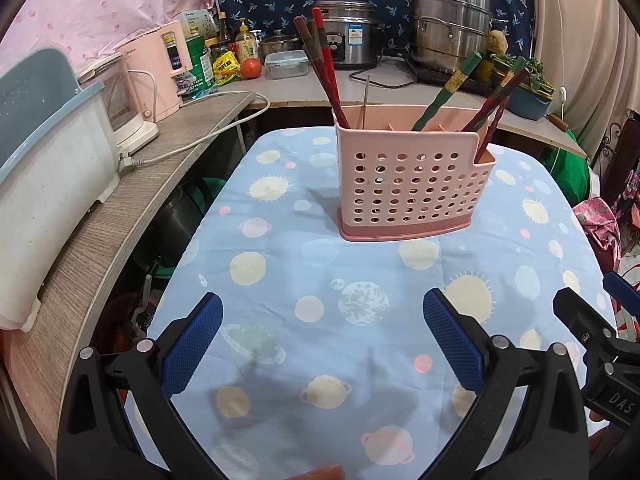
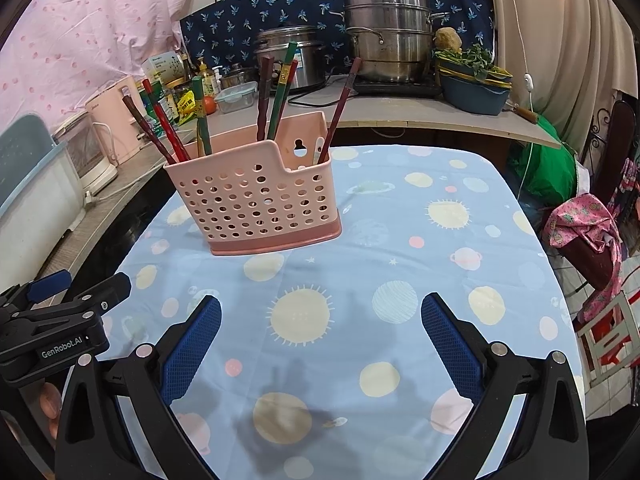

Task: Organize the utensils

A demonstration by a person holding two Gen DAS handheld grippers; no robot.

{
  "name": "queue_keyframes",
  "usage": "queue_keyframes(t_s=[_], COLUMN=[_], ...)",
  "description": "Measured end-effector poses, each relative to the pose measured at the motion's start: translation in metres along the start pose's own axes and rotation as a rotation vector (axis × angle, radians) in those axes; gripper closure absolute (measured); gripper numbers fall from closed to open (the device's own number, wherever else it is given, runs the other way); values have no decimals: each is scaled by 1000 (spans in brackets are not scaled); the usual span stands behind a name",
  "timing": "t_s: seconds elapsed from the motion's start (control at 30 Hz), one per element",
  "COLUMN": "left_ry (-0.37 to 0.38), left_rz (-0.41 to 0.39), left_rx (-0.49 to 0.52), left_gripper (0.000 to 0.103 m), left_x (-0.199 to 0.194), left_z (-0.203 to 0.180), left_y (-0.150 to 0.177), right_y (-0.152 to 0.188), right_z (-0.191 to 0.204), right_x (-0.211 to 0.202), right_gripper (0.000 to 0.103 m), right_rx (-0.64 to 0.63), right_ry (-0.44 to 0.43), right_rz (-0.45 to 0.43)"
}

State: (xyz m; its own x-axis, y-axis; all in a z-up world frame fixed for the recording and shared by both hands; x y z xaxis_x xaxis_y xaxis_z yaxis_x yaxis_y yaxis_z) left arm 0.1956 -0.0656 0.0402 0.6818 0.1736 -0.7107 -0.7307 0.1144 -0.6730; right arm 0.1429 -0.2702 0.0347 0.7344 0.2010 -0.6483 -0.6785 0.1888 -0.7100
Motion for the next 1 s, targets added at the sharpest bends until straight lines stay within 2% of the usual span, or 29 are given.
queue_keyframes(t_s=[1.0], left_ry=[-18], left_rz=[-17], left_rx=[1], left_gripper=[7], left_x=[-4], left_z=[-1], left_y=[0], right_y=[1], right_z=[-1], right_x=[1], right_gripper=[6], right_rx=[2], right_ry=[2], right_rz=[4])
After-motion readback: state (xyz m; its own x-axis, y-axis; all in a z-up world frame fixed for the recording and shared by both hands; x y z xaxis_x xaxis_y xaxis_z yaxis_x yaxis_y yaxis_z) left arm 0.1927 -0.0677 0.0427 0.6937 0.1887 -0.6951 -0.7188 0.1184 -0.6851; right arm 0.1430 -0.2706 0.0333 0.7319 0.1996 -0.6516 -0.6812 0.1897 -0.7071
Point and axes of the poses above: each gripper's, at about its wrist camera, not at the fingertips, and x roughly the way its jaws point, z to its left, y to its underside, the point moved 4 cm from there along x, roughly the way its jaws point, and after that the axes turned 13 degrees about -y, right-handed, at the moved point
